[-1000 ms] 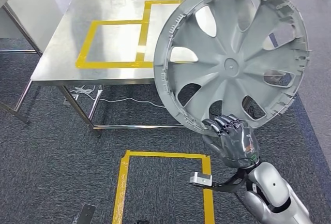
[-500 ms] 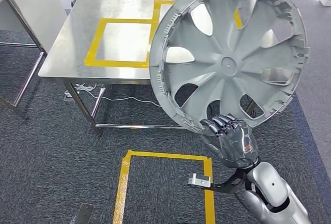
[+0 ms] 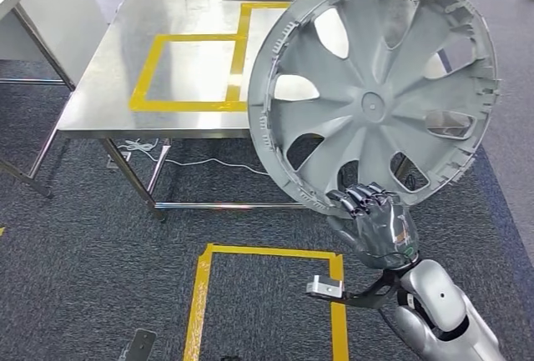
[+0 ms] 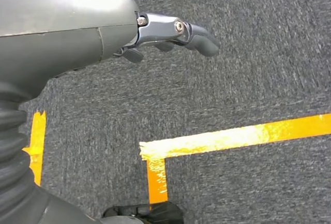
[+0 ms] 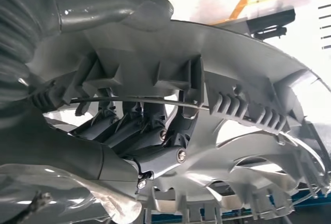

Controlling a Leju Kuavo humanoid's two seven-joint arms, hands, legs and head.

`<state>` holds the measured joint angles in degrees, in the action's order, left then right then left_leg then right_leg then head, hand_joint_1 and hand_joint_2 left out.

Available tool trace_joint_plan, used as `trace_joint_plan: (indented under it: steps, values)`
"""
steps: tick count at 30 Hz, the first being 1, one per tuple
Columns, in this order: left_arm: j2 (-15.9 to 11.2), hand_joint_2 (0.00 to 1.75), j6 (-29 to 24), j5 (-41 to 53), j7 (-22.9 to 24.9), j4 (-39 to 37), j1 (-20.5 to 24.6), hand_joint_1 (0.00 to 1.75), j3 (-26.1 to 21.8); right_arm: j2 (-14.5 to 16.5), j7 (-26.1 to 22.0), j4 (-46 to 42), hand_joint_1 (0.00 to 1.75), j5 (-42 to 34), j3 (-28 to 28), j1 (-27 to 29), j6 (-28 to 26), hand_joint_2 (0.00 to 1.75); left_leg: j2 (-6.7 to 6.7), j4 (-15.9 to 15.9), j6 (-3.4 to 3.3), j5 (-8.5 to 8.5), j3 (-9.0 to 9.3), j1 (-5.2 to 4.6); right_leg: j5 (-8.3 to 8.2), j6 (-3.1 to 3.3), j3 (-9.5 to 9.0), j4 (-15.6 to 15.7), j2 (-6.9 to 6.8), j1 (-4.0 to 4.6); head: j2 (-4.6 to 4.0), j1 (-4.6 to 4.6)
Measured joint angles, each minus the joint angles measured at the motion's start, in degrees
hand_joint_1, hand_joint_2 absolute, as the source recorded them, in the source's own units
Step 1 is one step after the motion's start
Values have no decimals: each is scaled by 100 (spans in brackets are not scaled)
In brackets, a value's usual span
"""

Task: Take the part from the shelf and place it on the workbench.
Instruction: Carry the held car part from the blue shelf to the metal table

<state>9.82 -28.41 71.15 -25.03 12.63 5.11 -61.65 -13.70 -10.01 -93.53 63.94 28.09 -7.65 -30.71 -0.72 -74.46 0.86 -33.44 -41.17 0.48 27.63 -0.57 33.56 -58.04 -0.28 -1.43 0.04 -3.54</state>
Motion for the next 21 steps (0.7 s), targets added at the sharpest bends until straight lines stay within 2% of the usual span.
trace_joint_plan:
  steps: [1,3,4,5,8,9,11,13,14,15,16,18,20,21]
  values:
    - [-1,175,0,1,0,0,0,0,1,0,-2,3,175,1,4,3,0,175,1,263,-9,189,117,3,5,-6,-10,-1,2,-1,0,-1]
    - [-7,175,0,1,1,0,8,0,2,0,-2,4,175,0,5,2,0,175,11,1045,-46,565,474,-3,23,-37,-26,-8,5,11,0,0]
    - [-9,175,0,1,1,0,13,0,2,0,1,4,175,-1,2,2,-1,175,15,1334,-70,651,603,-11,29,-63,-21,-13,6,20,0,3]
    - [-10,175,0,0,1,0,14,0,3,0,3,4,175,-1,-2,2,-1,175,18,1488,-92,666,665,-21,31,-93,-11,-15,7,29,0,7]
    - [-9,175,0,-2,0,0,-2,0,4,0,3,4,175,1,-3,12,-2,175,14,1560,-180,640,682,-29,44,-194,5,-6,6,23,0,10]
    - [-11,175,0,-2,0,0,-3,0,4,0,2,4,175,1,-3,11,-3,175,13,1582,-221,648,699,-21,103,-219,43,-78,7,18,0,18]
    - [-16,175,1,-3,-1,0,11,0,4,0,3,5,175,1,-7,6,-5,175,13,1615,-286,656,732,-7,372,-241,287,-564,13,14,0,39]
    - [-15,175,2,-3,-1,0,14,0,4,0,3,7,175,3,-10,18,-5,175,12,1613,-322,642,740,-18,675,-248,684,-1331,18,20,0,46]
    - [-12,175,3,-3,0,0,10,0,4,0,1,8,175,5,-10,36,-5,175,11,1611,-329,634,748,-24,712,-250,826,-1572,18,22,0,44]
    - [-10,175,3,-3,-1,0,7,0,4,0,-2,10,175,9,-10,52,-4,175,8,1609,-332,623,760,-28,636,-247,870,-1603,18,23,0,44]
    - [-10,175,4,-3,-1,0,7,0,4,0,-5,11,175,11,-9,64,-4,175,3,1607,-329,608,778,-29,461,-237,803,-1414,18,23,0,45]
    - [-7,175,4,-3,-1,0,10,0,4,0,-9,14,175,14,-14,68,-4,175,-10,1601,-298,566,824,-36,58,-206,450,-659,19,29,0,45]
    - [-2,175,5,-3,-1,0,14,0,4,0,-9,13,175,15,-17,68,-3,175,-18,1579,-251,533,832,-54,-74,-171,171,-125,24,43,0,38]
    - [-1,175,7,-3,-2,0,13,0,4,0,-10,13,175,16,-17,74,-2,175,-19,1573,-228,526,825,-61,-40,-153,126,-62,29,54,0,33]
